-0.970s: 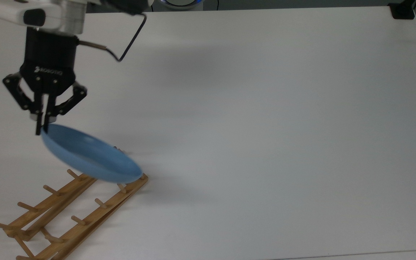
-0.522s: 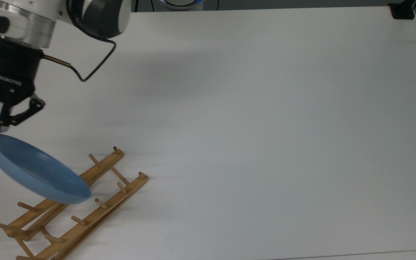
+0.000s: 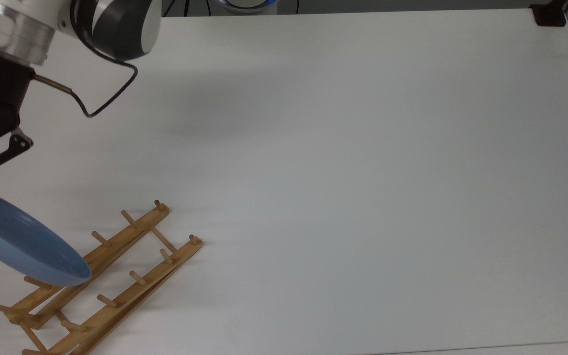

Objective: Place plate in plate rack
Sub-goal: 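Lower the upright plate into a slot between the rack pegs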

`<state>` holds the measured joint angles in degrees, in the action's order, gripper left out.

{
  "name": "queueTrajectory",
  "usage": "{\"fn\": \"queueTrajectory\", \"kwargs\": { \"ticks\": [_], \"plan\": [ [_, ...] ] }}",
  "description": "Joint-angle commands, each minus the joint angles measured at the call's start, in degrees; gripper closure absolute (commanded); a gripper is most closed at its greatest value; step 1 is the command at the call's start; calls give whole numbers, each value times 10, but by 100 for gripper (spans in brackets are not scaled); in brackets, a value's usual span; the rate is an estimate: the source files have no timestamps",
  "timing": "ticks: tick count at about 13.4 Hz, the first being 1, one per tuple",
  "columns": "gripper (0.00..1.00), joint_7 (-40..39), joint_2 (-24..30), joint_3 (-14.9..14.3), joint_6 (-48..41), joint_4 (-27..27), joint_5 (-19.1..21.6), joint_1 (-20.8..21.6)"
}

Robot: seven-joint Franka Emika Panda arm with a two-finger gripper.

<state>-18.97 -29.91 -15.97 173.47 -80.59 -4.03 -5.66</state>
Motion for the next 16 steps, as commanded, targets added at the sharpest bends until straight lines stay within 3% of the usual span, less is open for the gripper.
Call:
{"fn": "queueTrajectory", "kwargs": {
  "ticks": [1, 7, 16],
  "plan": [
    [100, 16, -37, -15, 21, 44, -5, 6],
    [100, 17, -89, -31, 41, 86, -1, 9],
    [100, 25, -130, -42, 42, 96, -7, 15]
  ]
}}
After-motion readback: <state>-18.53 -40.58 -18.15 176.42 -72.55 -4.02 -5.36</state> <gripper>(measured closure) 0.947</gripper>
